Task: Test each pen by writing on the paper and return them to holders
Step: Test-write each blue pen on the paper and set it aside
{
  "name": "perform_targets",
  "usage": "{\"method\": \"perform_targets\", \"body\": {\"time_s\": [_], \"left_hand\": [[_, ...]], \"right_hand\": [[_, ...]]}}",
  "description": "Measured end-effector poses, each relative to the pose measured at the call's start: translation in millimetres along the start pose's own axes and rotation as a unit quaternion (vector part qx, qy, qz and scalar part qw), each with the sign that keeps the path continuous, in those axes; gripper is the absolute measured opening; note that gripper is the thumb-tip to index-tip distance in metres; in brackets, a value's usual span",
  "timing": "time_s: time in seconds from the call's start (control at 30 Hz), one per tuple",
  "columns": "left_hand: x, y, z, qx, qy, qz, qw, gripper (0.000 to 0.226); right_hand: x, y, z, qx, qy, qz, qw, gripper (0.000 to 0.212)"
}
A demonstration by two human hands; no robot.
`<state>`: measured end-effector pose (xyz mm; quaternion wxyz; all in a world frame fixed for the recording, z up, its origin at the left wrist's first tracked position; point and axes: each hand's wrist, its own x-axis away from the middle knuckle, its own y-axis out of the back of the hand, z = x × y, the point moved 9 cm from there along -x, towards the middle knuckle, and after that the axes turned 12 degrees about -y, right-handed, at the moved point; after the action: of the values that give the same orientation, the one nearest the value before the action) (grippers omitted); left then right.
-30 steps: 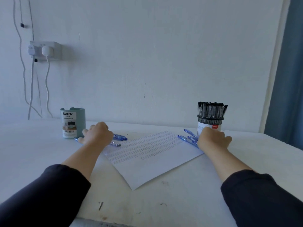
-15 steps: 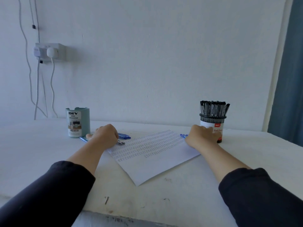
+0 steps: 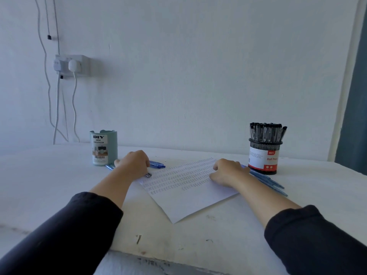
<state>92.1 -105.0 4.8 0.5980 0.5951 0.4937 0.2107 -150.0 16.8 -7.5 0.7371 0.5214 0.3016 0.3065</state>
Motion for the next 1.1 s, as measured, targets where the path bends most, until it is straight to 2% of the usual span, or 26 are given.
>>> {"method": "perform_targets", "body": {"time_s": [0.07,0.17,0.27,0.33,0.4,0.53,0.63,0.67,0.77,0.8,0.87,0.93,1.0,1.03,1.1], "left_hand": [[-0.9,3.7,-1.6,0.016,-0.019,-0.017,1.000,0.038],[-2.2,7.0,-2.1,0.049,-0.042,-0.020,0.998,0.033],[-1.6,2.4,-6.4,0.029,-0.068,0.020,0.997,0.031],[-1.7,1.5,-8.9,0.014,-0.083,0.026,0.996,0.029],[-2.1,3.1,-10.1,0.005,-0.092,0.017,0.996,0.026],[-0.1,8.1,-14.5,0.008,-0.096,-0.003,0.995,0.027],[-0.2,6.0,-16.1,-0.013,-0.097,0.006,0.995,0.027],[-0.5,4.5,-16.9,-0.018,-0.100,0.014,0.995,0.027],[1.3,0.6,-17.9,-0.034,-0.113,0.029,0.993,0.027],[1.7,2.9,-20.1,-0.052,-0.120,0.017,0.991,0.023],[1.7,18.5,-28.0,-0.045,-0.144,-0.059,0.987,0.011],[5.3,44.6,-32.3,0.062,-0.157,-0.187,0.968,0.008],[13.5,67.0,-25.7,0.205,-0.134,-0.300,0.922,0.007],[16.0,71.7,-21.5,0.261,-0.111,-0.327,0.901,0.006],[16.3,65.3,-14.8,0.385,-0.052,-0.324,0.862,0.003]], "right_hand": [[0.2,-1.0,-0.3,0.002,0.001,0.007,1.000,0.038],[0.7,-1.5,1.1,0.004,0.003,0.011,1.000,0.035],[-0.5,-2.6,3.0,0.006,0.011,0.013,1.000,0.005],[0.2,-3.0,3.8,0.006,0.013,0.014,1.000,0.002],[0.4,-3.7,4.4,0.009,0.013,0.012,1.000,0.013],[-1.4,-3.1,2.5,0.010,0.008,0.004,1.000,0.014],[-0.4,-4.7,2.4,0.012,0.003,0.013,1.000,0.029],[-0.8,-4.5,2.3,0.011,0.001,0.013,1.000,0.030],[-1.0,-4.3,2.7,0.006,0.004,0.012,1.000,0.015],[-1.0,-4.3,2.6,0.006,0.004,0.014,1.000,0.015],[0.0,-3.5,3.0,0.004,0.005,0.019,1.000,0.019],[1.3,-2.6,3.5,-0.003,0.008,0.025,1.000,0.017],[1.2,-2.0,5.1,-0.017,0.016,0.027,0.999,0.011],[1.1,-0.4,5.8,-0.029,0.020,0.024,0.999,0.012],[0.2,2.3,8.8,-0.088,0.039,0.018,0.995,0.019]]}}
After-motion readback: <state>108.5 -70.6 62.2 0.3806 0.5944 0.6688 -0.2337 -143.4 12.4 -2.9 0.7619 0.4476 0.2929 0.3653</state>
